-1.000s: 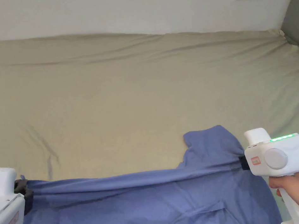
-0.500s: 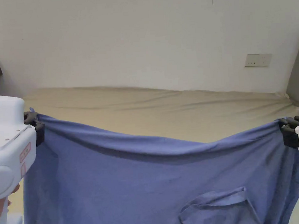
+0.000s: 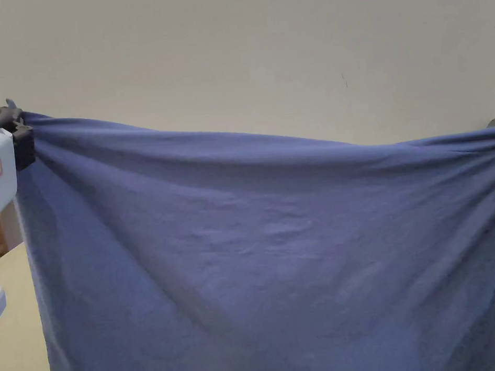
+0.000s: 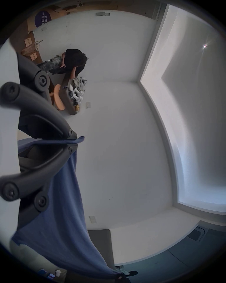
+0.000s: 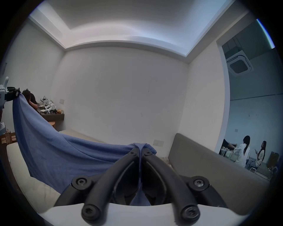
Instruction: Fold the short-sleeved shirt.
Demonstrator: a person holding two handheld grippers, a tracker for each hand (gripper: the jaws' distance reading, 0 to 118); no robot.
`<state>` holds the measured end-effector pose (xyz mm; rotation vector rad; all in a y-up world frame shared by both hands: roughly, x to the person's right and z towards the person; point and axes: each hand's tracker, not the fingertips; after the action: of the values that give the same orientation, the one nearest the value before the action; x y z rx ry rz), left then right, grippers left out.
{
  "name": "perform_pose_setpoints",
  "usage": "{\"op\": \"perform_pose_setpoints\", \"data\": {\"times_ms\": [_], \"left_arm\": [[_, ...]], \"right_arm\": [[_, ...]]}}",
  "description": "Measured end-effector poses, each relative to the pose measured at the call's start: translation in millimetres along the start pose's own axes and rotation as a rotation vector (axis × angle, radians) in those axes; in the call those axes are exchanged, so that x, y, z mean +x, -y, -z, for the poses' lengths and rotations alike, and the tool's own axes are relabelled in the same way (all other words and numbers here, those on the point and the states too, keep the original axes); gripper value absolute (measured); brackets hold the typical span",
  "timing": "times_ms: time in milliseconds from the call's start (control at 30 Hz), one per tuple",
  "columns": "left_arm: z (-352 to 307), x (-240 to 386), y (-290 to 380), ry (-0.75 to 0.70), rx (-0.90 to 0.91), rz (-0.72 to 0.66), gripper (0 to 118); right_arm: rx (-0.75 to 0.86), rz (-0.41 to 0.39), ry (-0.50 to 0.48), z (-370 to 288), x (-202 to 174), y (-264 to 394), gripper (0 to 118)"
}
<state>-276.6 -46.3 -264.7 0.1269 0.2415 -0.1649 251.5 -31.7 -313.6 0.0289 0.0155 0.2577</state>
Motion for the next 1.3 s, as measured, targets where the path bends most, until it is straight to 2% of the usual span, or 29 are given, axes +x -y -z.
{"op": "perform_pose_setpoints", "data": {"times_ms": [233,367,533,667,1100,1300], "left_arm": [[3,-6,-38,-0.011,0.074,0.009,1],[19,-8,-54,0.001,0.071,0.005,1],[45,-1,-70,0.001,0.074,0.041,1],[71,-1,-81,0.032,0.045,0.008,1],[199,27,-81,-0.003,-0.051,0.066,1],[260,42,-74,-0.015,-0.100,0.025,1]], "right_arm": [[0.085,-0.020,0.037,-2,17,-39,4],[0.087,0.035,0.036,13,26,-52,4],[0.083,0.032,0.066,36,28,-65,4],[0.081,0.020,0.088,56,28,-72,4],[0.046,0.002,0.100,170,28,-86,4],[0.034,0.009,0.112,233,26,-87,4]]}}
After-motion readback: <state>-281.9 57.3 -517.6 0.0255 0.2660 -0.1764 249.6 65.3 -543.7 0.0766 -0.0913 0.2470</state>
